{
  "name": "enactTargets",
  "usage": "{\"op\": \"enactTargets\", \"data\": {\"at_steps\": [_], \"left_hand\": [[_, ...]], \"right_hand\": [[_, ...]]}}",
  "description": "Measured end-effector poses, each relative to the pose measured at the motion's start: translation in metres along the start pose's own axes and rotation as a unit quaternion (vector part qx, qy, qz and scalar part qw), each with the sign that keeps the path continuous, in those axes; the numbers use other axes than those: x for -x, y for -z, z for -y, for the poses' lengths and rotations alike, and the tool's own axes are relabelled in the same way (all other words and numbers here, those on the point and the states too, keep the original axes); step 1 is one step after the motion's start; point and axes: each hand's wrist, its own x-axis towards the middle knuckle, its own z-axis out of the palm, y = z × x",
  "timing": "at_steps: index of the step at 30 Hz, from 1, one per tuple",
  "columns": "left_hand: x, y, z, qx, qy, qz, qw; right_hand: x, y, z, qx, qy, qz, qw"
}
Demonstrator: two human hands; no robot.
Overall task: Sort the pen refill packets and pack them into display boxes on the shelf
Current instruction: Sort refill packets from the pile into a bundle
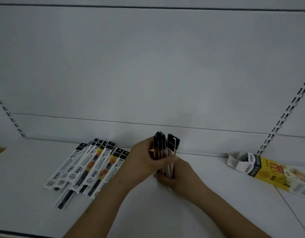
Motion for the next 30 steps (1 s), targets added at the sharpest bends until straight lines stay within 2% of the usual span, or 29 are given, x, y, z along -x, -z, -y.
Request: {"op": "enactTargets", "data": {"at_steps": [4,6,8,10,12,16,20,24,27,30], "left_hand": [[0.000,-0.002,-0.001,-0.005,-0.026,0.014,1.000],[0.000,-0.001,-0.001,-0.002,-0.024,0.019,1.000],[-0.002,0.001,-0.001,0.011,-0.011,0.010,1.000],[-0.005,0.006,0.000,0.034,0.004,0.016,0.999],[-0.008,0.012,-0.001,0.057,0.015,0.029,0.998],[-0.009,0.016,-0.004,0.073,0.016,0.072,0.995],[-0.010,0.014,-0.003,0.059,0.017,0.068,0.996],[-0.008,0.012,-0.006,0.044,-0.001,0.079,0.996],[-0.010,0.010,-0.007,0.037,-0.008,0.056,0.998],[-0.010,0.012,-0.008,0.030,-0.007,0.066,0.997]], "right_hand": [[-0.006,-0.009,0.002,0.061,-0.017,-0.005,0.998],[-0.005,-0.005,0.007,0.057,-0.023,0.023,0.998],[0.000,0.004,0.011,0.022,-0.033,0.082,0.996],[0.002,0.014,0.015,-0.060,-0.049,0.130,0.989],[0.001,0.021,0.013,-0.089,-0.033,0.116,0.989],[0.002,0.023,0.012,0.010,0.000,0.063,0.998],[0.009,0.022,0.017,0.032,0.002,0.107,0.994],[0.012,0.019,0.017,0.075,-0.006,0.085,0.993],[0.014,0.019,0.020,0.112,-0.019,0.097,0.989],[0.014,0.026,0.012,0.056,-0.044,0.145,0.987]]}}
